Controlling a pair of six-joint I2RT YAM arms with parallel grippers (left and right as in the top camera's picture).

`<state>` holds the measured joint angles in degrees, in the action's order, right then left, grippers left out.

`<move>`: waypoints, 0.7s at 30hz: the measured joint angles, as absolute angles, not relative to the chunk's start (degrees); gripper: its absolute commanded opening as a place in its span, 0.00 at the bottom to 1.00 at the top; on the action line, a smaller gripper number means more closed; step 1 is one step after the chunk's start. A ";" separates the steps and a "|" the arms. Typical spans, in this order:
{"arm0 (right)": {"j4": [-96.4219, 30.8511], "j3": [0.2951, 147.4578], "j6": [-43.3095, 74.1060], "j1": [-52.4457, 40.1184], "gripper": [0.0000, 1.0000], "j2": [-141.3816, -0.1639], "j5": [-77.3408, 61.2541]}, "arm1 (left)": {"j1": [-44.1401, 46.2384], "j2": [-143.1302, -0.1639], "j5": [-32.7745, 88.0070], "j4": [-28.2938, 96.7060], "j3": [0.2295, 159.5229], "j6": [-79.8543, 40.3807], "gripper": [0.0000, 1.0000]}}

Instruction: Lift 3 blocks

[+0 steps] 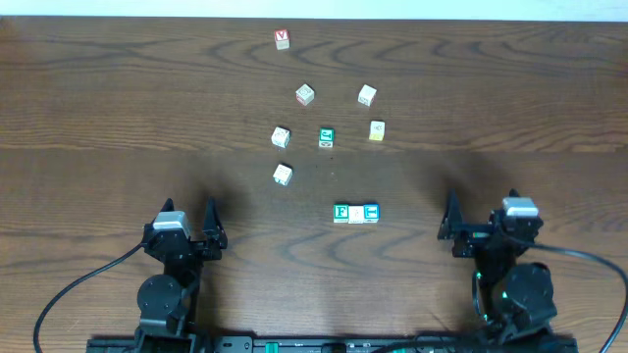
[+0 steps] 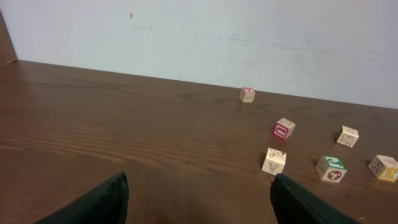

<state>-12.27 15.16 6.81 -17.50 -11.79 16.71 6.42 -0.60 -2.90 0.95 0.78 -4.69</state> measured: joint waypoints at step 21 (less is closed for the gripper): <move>-12.67 4.12 5.04 -11.77 0.99 -0.71 10.04 | 6.42 -0.60 -2.85 0.97 0.78 -4.69 0.74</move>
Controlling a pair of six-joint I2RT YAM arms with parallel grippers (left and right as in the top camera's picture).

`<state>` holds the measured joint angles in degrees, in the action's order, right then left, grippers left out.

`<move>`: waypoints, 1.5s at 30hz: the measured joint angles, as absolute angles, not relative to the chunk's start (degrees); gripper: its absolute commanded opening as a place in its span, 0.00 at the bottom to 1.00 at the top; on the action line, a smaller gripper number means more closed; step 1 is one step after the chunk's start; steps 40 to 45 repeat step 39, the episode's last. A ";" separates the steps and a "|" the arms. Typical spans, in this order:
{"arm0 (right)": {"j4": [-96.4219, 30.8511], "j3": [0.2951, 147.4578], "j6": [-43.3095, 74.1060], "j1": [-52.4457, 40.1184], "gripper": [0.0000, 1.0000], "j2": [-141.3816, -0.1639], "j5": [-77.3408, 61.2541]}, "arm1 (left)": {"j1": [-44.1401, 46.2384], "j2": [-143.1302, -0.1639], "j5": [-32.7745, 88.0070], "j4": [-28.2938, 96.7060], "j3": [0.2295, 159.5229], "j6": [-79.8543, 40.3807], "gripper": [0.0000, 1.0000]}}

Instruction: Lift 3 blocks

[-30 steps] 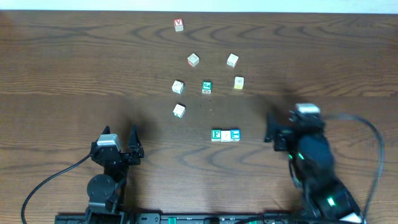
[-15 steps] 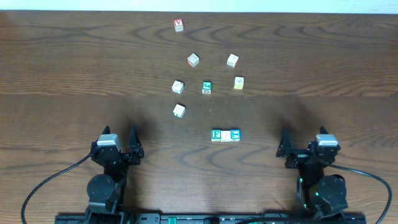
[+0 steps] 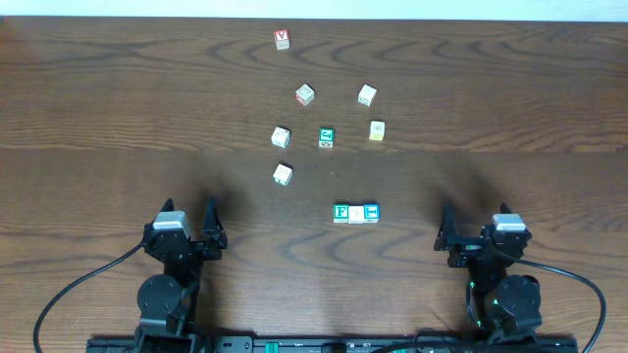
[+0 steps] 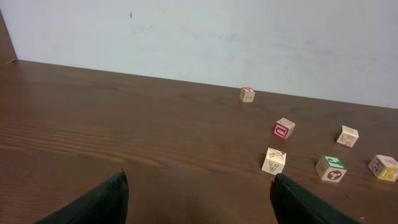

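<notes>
Several small letter blocks lie scattered on the far half of the wooden table. Among them are a red-topped block [image 3: 283, 39], a green block [image 3: 326, 137], a yellow block [image 3: 377, 129] and a pale block [image 3: 283, 175]. A row of three touching blocks [image 3: 355, 213] lies nearer, between the two arms. My left gripper [image 3: 187, 211] is open at the near left and holds nothing; the left wrist view shows its dark fingers [image 4: 112, 196] wide apart, with the pale block [image 4: 274, 160] and the green block [image 4: 331, 168] ahead to the right. My right gripper [image 3: 475, 218] stands open at the near right, right of the row.
A white wall [image 4: 199, 37] rises behind the table's far edge [image 3: 314, 20]. Bare wood [image 3: 98, 118] stretches across the left part of the table. Black cables [image 3: 69, 294] run from both arm bases along the near edge.
My right arm has drawn back a little toward the near edge and slightly left. The left arm and all the blocks are where they were.
</notes>
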<state>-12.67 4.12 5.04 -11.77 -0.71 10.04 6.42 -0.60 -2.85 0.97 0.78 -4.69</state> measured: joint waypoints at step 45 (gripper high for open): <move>-12.62 4.12 3.84 -10.98 0.99 -0.71 8.56 | 6.42 -0.60 -2.87 0.97 0.78 -4.69 0.74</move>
